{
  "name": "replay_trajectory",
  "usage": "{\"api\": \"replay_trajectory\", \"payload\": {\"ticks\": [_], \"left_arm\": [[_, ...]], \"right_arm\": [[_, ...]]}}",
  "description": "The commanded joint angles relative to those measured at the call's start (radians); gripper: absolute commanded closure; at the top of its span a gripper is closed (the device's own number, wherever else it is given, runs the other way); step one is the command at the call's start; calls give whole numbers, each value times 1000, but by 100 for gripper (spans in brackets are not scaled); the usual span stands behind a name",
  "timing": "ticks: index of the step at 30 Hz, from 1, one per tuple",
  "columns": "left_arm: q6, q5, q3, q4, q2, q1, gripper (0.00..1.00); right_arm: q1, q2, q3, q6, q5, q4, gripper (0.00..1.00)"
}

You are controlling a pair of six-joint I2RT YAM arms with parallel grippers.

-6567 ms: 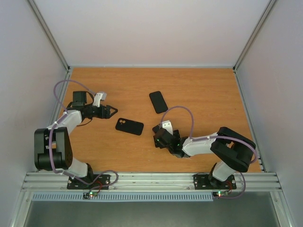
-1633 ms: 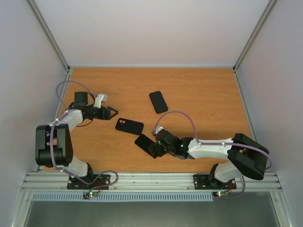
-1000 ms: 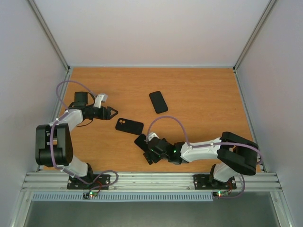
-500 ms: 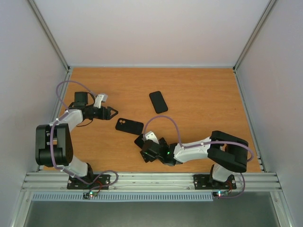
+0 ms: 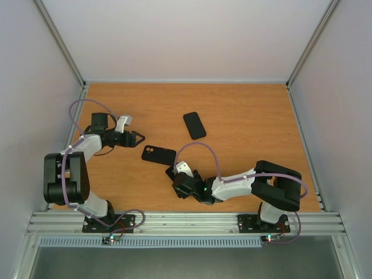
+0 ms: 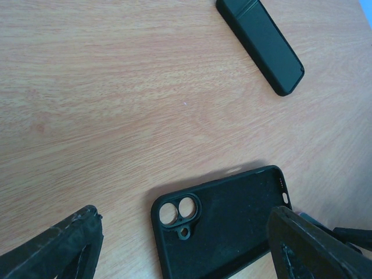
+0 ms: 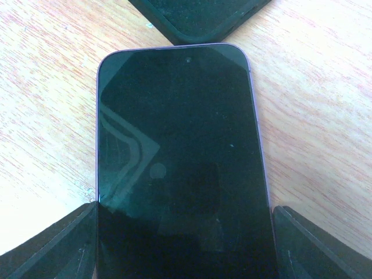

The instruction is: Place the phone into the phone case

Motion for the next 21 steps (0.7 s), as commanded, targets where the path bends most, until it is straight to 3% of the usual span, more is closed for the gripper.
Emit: {"api": "replay_trajectory", "payload": {"ticks": [1, 9, 14, 21], "left_arm": [[19, 35, 27, -1, 6, -5, 22], [113, 137, 50, -126, 2, -63, 23], [272, 244, 86, -321, 3, -145, 23], [536, 347, 178, -638, 65, -177, 23]], "right_arm": [[14, 41, -39, 25, -37, -145, 62], [22, -112, -72, -17, -6, -122, 80], [28, -197, -73, -92, 17, -69, 83], [52, -171, 14, -202, 84, -41, 84]]}}
